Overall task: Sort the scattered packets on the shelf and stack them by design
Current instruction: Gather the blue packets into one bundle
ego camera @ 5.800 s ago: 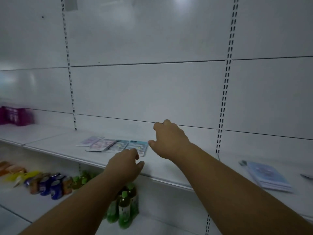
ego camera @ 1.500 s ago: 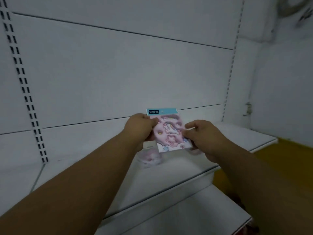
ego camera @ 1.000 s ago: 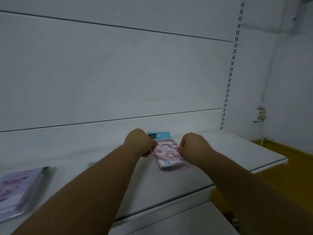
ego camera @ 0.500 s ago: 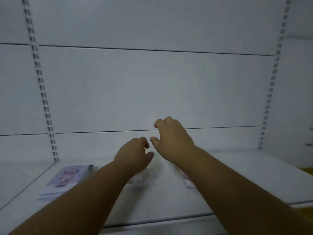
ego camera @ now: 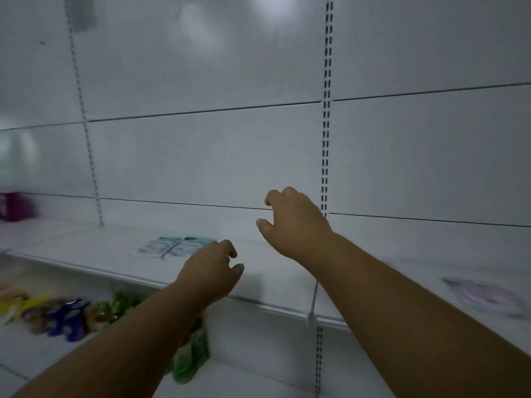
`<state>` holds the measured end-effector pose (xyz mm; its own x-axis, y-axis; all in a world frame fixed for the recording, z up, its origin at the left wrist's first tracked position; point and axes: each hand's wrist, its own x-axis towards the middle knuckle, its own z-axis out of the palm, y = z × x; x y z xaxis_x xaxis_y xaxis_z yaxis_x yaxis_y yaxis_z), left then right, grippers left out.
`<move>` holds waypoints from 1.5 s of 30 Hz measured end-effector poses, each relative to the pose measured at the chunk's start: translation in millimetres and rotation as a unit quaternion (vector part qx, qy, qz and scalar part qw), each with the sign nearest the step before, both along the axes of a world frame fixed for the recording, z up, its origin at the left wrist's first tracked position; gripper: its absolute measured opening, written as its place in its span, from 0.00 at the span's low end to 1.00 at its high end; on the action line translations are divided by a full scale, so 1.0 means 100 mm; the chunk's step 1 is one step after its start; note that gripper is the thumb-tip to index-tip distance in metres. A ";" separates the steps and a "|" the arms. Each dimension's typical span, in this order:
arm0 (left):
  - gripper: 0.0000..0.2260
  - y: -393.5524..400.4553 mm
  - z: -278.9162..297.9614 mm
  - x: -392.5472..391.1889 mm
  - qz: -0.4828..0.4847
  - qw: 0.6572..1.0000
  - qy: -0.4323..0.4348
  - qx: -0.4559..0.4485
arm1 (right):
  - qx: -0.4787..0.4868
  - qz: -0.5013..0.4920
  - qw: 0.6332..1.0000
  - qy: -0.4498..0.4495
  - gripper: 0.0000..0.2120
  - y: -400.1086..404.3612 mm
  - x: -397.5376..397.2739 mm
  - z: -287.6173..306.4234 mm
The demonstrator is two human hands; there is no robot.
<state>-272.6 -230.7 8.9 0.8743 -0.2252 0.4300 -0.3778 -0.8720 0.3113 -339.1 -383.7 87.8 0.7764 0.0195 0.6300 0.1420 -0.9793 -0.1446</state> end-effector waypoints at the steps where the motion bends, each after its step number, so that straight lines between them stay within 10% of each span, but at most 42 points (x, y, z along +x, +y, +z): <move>1: 0.16 0.22 -0.02 0.06 0.007 1.000 0.006 0.001 | 0.005 0.002 1.000 0.007 0.19 0.20 0.07 -0.01; 19: 0.19 1.55 -0.20 2.12 0.129 0.990 0.005 0.056 | -0.001 -0.007 0.995 0.095 0.19 1.37 1.93 -0.17; 28: 0.32 1.75 -0.27 2.78 0.150 0.971 0.148 0.115 | 0.005 -0.064 0.989 0.132 0.20 1.66 2.35 -0.32; 34: 0.42 1.90 -0.20 2.96 0.107 0.978 0.179 0.021 | 0.024 -0.114 0.983 0.141 0.20 1.92 2.49 -0.39; 39: 0.29 2.15 -0.18 3.07 0.039 0.956 0.228 -0.178 | 0.055 -0.150 0.974 0.163 0.19 2.13 2.58 -0.59; 45: 0.02 2.50 0.04 2.88 -0.125 0.853 0.211 -0.460 | 0.085 -0.249 0.932 0.250 0.26 2.23 2.69 -0.81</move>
<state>15.0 19.0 12.9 0.9693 -0.1641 0.1832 -0.2003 -0.0944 0.9752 -70.2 -160.3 6.4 0.8595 -0.4894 0.1477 -0.4513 -0.8621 -0.2304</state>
